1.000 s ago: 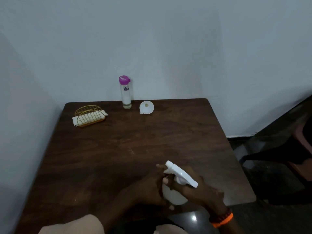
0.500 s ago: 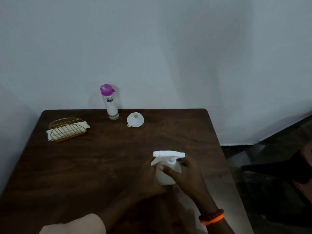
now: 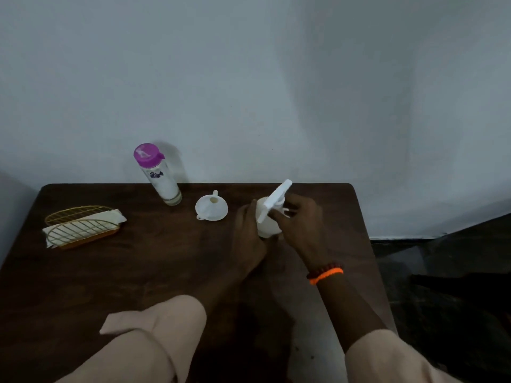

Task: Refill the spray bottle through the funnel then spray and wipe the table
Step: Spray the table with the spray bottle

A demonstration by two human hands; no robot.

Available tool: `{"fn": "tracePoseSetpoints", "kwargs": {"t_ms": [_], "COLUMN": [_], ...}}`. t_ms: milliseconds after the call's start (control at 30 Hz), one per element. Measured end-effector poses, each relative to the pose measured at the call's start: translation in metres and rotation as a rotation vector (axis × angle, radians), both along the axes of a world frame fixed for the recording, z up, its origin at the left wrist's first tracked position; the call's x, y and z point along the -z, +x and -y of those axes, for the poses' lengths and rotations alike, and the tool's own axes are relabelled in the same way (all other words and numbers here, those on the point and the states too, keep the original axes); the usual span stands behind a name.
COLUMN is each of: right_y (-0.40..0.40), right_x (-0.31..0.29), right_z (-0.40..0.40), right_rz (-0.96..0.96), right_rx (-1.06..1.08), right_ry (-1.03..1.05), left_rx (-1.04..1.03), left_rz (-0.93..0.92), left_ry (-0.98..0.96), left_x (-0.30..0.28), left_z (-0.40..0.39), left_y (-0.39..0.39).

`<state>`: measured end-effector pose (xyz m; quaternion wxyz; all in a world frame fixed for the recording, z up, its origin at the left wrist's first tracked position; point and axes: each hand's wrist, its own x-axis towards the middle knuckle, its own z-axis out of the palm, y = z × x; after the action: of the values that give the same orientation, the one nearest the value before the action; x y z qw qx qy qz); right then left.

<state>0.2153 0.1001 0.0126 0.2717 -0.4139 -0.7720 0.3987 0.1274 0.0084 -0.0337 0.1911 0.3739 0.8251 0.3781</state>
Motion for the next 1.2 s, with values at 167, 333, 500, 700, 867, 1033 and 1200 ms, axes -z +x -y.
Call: {"fn": "tracePoseSetpoints", "kwargs": {"t_ms": [167, 333, 500, 700, 867, 1033, 1200], "right_y": [-0.030, -0.050, -0.058, -0.056, -0.053, -0.034, 0.010], "right_x": [0.014, 0.031, 0.035, 0.030, 0.032, 0.024, 0.030], "right_z": [-0.042, -0.068, -0.080, -0.090, -0.092, -0.072, -0.002], "right_rz": [0.032, 0.088, 0.101, 0.075, 0.096, 0.245, 0.264], "right_rx": [-0.072, -0.144, -0.196, -0.248, -0.249, -0.167, 0.093], "right_ry": [0.016, 0.027, 0.030, 0.008, -0.056, -0.086, 0.023], "left_rx": [-0.022, -0.025, -0.071, -0.062, -0.064, -0.038, -0.093], "left_rz": [-0.022, -0.019, -0.005, -0.026, -0.056, -0.048, -0.004], "left_ry": [0.008, -0.007, 0.005, -0.014, -0.018, -0.040, -0.024], "left_x": [0.005, 0.014, 0.025, 0.036, 0.039, 0.029, 0.017], "left_z": [-0.031, -0.043, -0.052, -0.060, -0.058, -0.039, 0.040], "left_y": [-0.027, -0.042, -0.046, -0.048, -0.047, -0.044, -0.031]}}
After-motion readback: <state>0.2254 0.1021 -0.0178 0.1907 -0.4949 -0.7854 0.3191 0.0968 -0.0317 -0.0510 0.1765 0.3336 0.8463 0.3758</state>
